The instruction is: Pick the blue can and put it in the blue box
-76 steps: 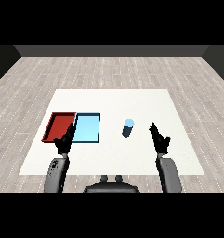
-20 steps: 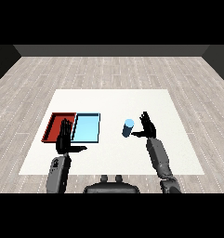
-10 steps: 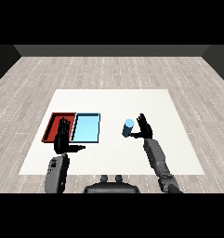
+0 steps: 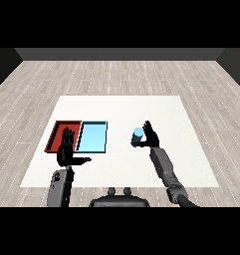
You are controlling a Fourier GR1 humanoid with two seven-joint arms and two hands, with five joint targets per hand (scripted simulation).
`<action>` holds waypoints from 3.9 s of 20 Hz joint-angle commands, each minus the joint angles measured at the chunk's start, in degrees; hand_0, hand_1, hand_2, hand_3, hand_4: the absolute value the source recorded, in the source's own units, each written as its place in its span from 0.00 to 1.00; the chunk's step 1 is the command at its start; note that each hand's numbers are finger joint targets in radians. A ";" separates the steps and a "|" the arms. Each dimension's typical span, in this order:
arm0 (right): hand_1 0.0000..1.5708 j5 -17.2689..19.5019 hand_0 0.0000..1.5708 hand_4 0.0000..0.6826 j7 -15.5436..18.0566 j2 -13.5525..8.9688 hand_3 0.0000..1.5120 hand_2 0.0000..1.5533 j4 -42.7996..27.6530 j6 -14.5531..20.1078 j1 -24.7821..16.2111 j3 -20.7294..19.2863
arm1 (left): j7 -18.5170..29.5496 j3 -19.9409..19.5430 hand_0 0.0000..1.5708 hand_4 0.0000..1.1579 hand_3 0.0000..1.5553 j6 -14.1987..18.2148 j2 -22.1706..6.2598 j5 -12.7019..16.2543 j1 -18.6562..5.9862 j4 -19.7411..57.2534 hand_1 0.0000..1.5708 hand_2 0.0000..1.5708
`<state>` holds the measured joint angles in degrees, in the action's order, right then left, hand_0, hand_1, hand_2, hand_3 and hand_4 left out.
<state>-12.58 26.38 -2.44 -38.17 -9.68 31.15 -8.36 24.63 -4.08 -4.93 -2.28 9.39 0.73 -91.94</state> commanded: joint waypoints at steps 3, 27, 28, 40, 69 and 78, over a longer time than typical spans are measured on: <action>0.00 0.95 0.00 0.00 2.32 1.36 0.00 0.00 3.07 1.14 1.35 0.55 | 0.61 -2.24 0.00 0.00 0.00 0.09 -1.14 0.60 -4.95 4.22 0.00 0.00; 0.00 1.37 0.00 0.00 7.99 0.65 0.00 0.24 18.71 1.92 9.47 -1.62 | -0.77 0.96 0.00 0.00 0.00 0.29 0.53 0.03 2.27 -3.98 0.00 0.00; 0.67 2.47 0.67 0.26 6.84 1.06 0.75 0.78 21.20 6.05 14.29 -1.70 | 1.48 -0.60 0.00 0.00 0.00 -0.70 -0.66 -0.05 -1.22 1.82 0.00 0.00; 0.99 4.50 0.99 0.98 2.30 1.83 0.94 0.95 13.05 11.29 9.76 1.54 | 2.34 -0.62 0.00 0.00 0.00 -0.76 0.43 0.93 -3.72 4.43 0.00 0.00; 0.91 3.57 0.91 0.96 -9.89 2.44 0.93 0.92 -31.74 20.66 -5.31 22.73 | -0.66 17.27 0.00 0.00 0.00 8.77 2.27 -1.48 -8.87 15.25 0.00 0.00; 0.91 2.08 0.91 0.97 -8.62 2.44 0.94 0.93 -31.11 22.85 -4.11 25.41 | -5.09 20.57 0.00 0.00 0.00 14.30 2.28 1.71 -20.71 23.70 0.00 0.00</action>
<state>-9.91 18.46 -0.01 -67.25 10.95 27.70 14.70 19.28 14.66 6.82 -0.02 8.52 -14.56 -74.73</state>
